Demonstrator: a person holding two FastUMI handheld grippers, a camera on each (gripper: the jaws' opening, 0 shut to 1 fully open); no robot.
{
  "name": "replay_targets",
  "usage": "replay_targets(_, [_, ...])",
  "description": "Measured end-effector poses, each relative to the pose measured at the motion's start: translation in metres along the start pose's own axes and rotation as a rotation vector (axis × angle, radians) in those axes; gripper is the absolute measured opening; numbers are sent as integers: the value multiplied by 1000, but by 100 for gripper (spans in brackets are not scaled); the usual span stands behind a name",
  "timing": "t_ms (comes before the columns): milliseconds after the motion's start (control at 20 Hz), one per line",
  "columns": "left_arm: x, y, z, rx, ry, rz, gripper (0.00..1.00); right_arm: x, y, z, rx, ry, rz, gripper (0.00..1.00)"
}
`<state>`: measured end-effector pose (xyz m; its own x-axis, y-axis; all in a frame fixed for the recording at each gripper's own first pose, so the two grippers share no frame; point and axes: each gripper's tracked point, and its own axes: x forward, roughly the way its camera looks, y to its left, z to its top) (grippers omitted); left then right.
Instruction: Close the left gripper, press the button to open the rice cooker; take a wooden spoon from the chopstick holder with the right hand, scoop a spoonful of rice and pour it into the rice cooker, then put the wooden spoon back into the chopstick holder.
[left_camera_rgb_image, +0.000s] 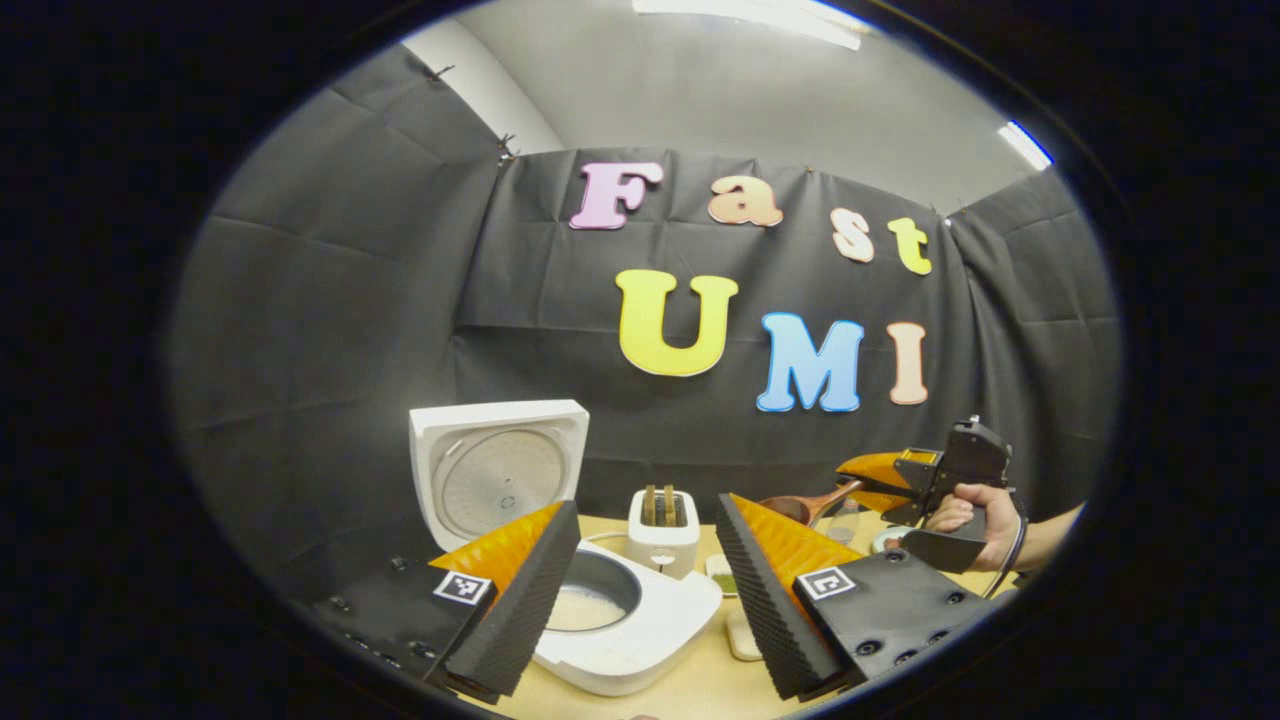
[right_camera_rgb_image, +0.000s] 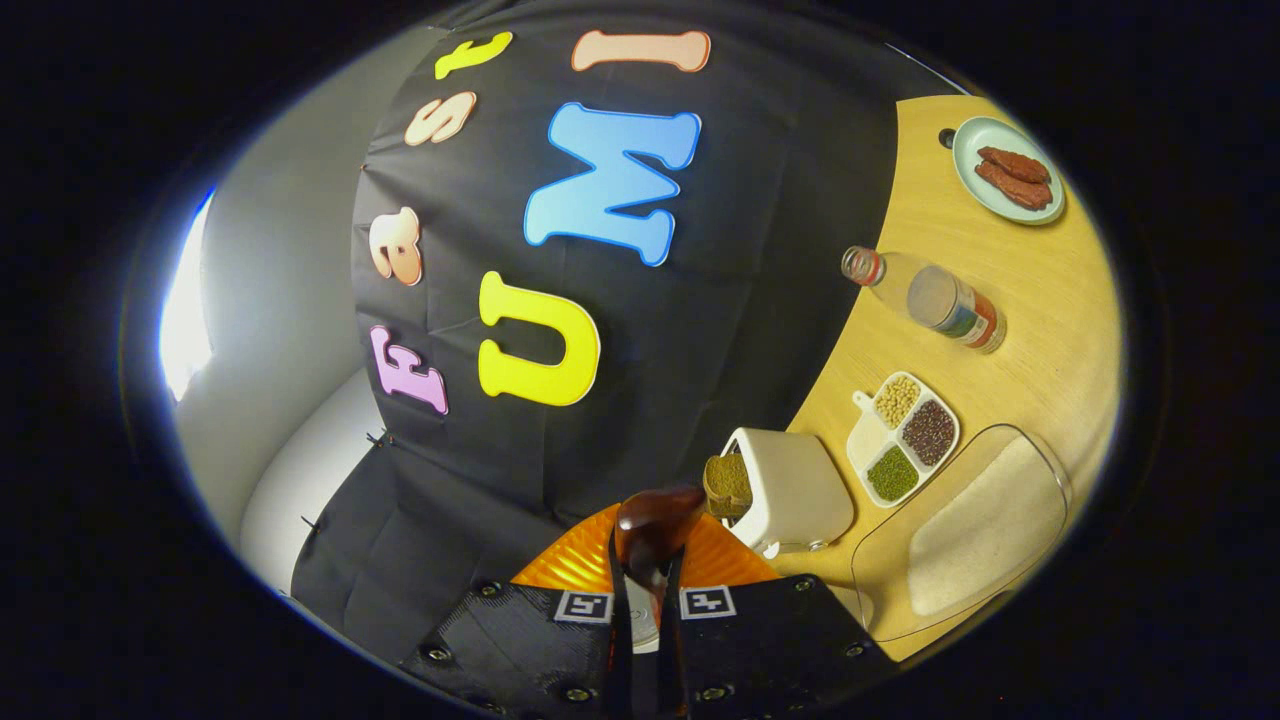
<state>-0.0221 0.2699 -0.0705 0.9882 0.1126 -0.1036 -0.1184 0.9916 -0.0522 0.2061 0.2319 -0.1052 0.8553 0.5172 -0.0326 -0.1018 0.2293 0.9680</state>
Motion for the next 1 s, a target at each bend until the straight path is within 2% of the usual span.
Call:
replay_targets(100, [-4,11,0,-39,-5,13,93,13,8,-13,-10,29,9,10])
replay_targets(150, [-4,19,-1,-54,-5,29,96,20,11,-19,-18,43,13,10])
replay_targets(250, [-7,33,-2,-65,-10,56,95,34,18,-31,-38,71,23,10])
replay_targets(300, [-9,39,-1,-61,-15,68,98,40,20,-39,-43,84,26,10])
replay_targets(400, [-14,47,0,-46,-22,82,96,50,23,-51,-48,109,33,10])
replay_targets(700, [-22,52,-4,2,-32,84,98,88,27,-84,-92,186,34,10])
replay_targets(1000, [-29,59,-12,-7,-22,90,97,115,25,-126,-233,265,29,10])
